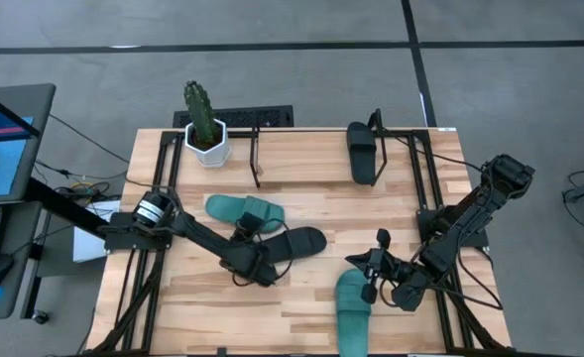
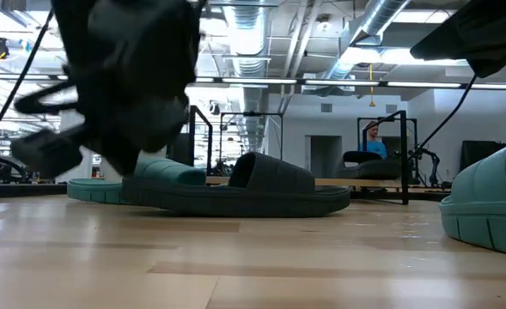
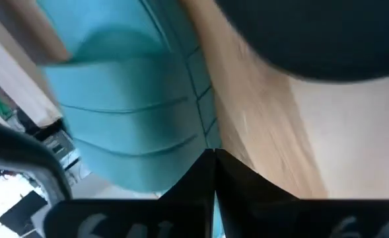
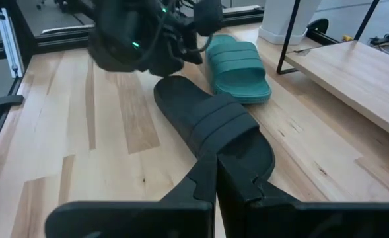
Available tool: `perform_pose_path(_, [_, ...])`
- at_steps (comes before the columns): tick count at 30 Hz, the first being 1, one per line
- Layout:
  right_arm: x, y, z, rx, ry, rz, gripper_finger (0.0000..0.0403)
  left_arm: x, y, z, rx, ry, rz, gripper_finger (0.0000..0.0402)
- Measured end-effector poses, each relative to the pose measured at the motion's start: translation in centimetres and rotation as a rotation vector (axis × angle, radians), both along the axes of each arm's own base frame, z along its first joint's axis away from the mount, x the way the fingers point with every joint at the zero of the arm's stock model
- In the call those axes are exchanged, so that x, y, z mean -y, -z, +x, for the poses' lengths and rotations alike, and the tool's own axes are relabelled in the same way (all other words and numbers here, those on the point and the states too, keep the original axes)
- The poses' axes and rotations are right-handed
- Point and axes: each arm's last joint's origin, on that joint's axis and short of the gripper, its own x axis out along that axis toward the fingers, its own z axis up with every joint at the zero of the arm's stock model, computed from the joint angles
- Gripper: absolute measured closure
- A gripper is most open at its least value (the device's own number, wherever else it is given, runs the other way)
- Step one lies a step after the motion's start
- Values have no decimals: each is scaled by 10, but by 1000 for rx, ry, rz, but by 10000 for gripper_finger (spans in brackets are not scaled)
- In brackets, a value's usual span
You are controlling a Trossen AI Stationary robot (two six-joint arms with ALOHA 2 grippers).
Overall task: Pick and place slides into the shelf
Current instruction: Put the black slide on the shelf
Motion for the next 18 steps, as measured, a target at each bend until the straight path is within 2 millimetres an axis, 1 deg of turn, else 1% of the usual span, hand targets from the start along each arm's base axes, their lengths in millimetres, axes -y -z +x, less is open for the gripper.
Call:
perform_pose_path(4, [0, 0, 0, 2, 3, 6, 403, -12, 20, -9, -16, -33, -34, 401])
perform_pose_path(7, [0, 0, 0, 2, 3, 6, 403, -13, 30, -10, -10, -32, -86, 401])
perform_pose_path(12, [0, 0, 0, 2, 4, 6, 403, -7, 29, -7, 25, 1, -112, 401])
perform_pose_path(18, [0, 0, 0, 2, 4, 6, 403, 8, 21, 8, 117, 20, -205, 401])
